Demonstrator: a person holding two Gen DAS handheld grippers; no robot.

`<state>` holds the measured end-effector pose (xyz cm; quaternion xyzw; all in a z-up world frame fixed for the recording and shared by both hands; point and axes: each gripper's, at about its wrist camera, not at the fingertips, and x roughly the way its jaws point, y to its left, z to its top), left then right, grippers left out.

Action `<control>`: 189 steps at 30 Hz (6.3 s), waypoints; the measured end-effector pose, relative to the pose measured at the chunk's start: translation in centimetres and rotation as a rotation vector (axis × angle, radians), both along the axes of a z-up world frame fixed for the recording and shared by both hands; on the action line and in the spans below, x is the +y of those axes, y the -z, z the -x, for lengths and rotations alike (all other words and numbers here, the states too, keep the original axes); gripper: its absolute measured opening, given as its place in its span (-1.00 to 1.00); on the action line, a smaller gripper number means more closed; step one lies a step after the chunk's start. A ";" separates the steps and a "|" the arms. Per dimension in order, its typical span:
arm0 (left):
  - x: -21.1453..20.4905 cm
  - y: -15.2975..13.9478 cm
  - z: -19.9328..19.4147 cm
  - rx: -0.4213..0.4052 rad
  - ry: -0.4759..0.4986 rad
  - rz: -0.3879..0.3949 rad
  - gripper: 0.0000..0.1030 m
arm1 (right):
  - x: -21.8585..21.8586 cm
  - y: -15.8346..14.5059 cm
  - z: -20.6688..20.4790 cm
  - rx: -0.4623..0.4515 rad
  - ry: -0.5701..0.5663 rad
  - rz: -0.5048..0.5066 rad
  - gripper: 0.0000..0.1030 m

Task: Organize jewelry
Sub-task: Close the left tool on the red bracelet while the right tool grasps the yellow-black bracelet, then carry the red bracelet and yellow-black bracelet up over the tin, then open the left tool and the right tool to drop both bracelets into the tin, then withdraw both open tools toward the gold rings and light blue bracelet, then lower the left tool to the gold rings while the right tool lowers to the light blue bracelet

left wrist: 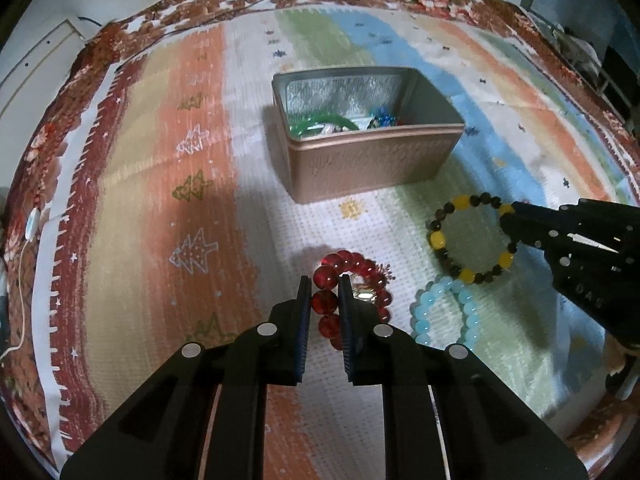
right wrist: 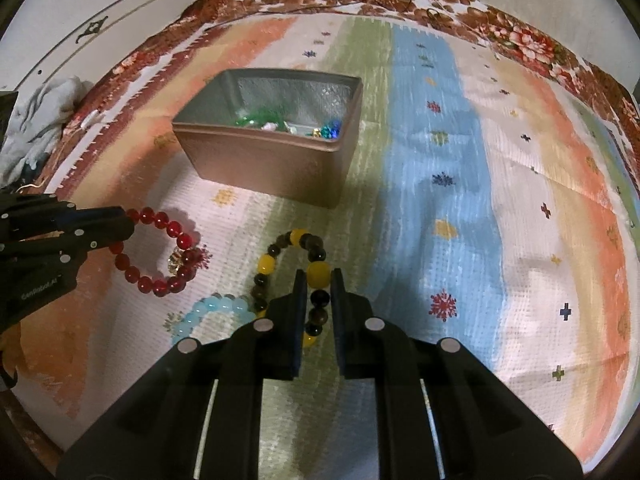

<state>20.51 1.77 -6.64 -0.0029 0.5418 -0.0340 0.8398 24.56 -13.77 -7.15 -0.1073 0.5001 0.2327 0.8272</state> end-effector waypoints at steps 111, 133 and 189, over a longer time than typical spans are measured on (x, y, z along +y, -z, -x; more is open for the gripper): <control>0.3 -7.4 -8.4 -0.300 -0.004 0.086 -0.41 | 2.2 -8.5 -7.3 -0.210 -0.011 -0.207 -0.29; 1.1 -7.2 -7.8 -0.297 -0.015 0.057 -0.22 | 0.8 -8.1 -6.4 -0.213 0.001 -0.180 -0.15; 1.3 1.6 -0.9 0.087 0.006 0.017 -0.05 | 2.5 1.3 4.1 0.069 -0.116 0.008 0.10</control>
